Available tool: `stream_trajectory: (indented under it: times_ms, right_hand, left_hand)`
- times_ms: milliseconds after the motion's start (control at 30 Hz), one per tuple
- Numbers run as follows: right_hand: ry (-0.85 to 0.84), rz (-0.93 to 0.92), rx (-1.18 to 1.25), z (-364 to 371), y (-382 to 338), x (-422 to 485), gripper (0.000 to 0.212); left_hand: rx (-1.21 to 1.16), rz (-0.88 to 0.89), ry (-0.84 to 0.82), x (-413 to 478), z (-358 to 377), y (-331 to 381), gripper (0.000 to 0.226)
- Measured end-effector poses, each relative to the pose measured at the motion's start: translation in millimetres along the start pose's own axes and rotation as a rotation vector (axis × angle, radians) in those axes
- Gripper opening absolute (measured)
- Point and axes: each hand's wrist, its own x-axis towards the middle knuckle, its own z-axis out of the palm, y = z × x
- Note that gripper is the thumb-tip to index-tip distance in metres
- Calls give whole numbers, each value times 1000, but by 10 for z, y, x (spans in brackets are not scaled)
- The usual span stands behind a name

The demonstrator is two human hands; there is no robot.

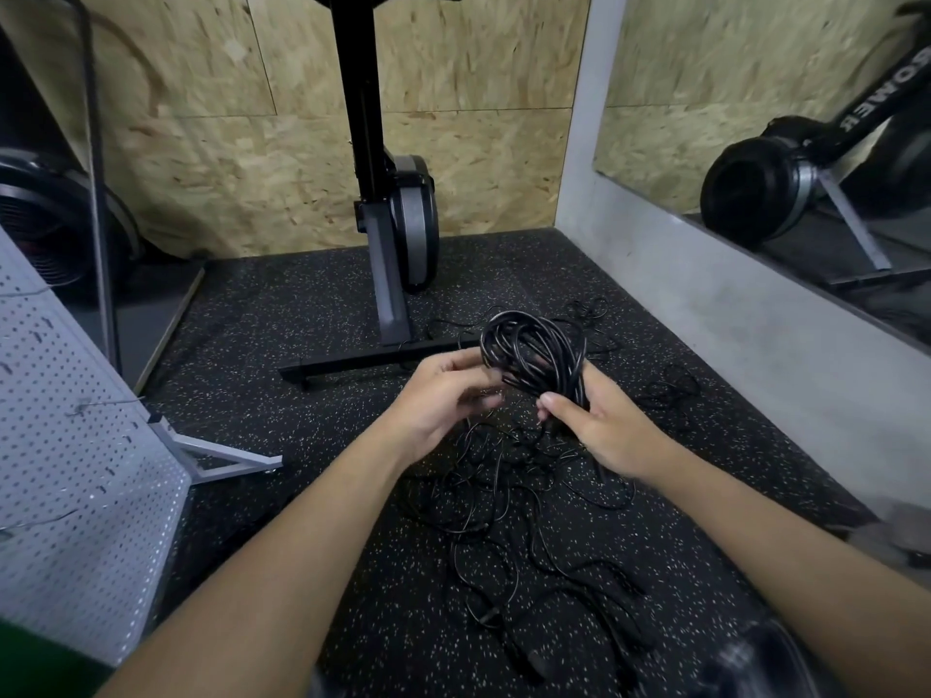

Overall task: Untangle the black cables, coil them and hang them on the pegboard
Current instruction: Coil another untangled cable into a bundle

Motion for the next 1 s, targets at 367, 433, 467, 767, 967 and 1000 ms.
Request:
stream_trajectory:
  times_ms: [367, 433, 467, 767, 967, 1000]
  right_hand:
    - [74, 15, 145, -45, -80, 23, 8]
    - [80, 11, 138, -65, -85, 14, 7]
    - [75, 10, 138, -75, -90, 13, 7]
    - [262, 91, 73, -218, -34, 100, 12]
    - [323, 296, -307, -452, 220, 85, 27]
    - [287, 308, -336, -456, 225, 71, 25]
  left_hand:
    - [895, -52, -291, 121, 15, -589, 69]
    - [977, -45, -315, 140, 19, -616, 65]
    - [1002, -41, -327, 138, 31, -622, 60]
    - [1071, 13, -310, 137, 138, -638, 12]
    - [1028, 239, -146, 97, 159, -395, 16]
    - [1039, 329, -108, 81, 187, -320, 16]
